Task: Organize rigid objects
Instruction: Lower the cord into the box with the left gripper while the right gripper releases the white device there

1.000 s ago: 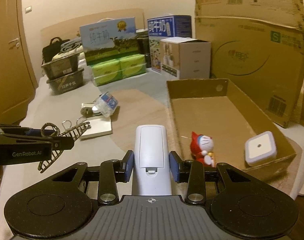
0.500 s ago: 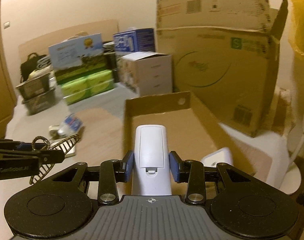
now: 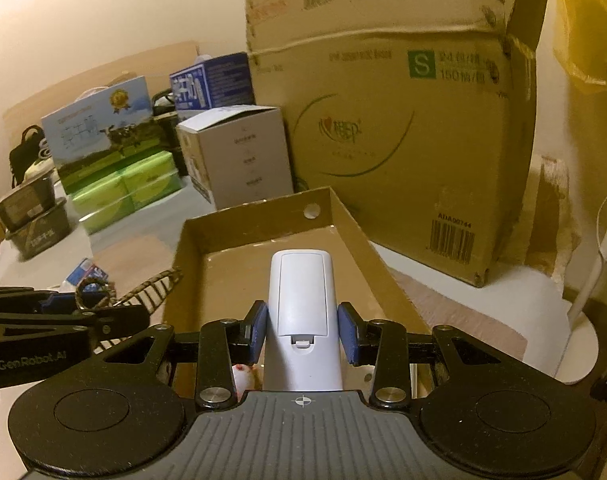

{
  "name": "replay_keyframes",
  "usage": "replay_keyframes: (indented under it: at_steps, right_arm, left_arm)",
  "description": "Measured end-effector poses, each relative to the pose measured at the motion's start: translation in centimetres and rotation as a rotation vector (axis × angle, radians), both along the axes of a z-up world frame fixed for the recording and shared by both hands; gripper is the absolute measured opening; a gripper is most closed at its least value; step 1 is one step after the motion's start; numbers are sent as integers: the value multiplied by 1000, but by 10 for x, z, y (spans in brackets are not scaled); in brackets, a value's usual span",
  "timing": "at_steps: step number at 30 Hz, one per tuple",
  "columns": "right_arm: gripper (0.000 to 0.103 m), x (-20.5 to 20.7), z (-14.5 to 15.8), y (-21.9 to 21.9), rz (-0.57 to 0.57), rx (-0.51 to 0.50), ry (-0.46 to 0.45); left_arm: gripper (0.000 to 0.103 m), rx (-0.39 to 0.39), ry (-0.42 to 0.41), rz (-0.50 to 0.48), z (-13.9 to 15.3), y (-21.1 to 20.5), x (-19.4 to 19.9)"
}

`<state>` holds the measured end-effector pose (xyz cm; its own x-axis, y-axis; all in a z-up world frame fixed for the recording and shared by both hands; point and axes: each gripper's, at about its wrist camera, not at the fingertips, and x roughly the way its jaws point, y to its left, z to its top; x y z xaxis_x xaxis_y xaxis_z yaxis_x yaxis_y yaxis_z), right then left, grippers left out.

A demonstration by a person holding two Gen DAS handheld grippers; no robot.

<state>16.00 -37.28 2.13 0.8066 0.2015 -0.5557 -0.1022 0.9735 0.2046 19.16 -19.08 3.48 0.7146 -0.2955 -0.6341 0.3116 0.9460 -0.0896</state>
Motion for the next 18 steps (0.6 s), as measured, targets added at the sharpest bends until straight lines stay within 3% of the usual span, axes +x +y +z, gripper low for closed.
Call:
replay_keyframes:
  at_steps: [18]
  right_arm:
    - [38, 38, -32, -10, -31, 57, 59]
  left_arm:
    - [32, 4, 2, 13, -21, -10, 46]
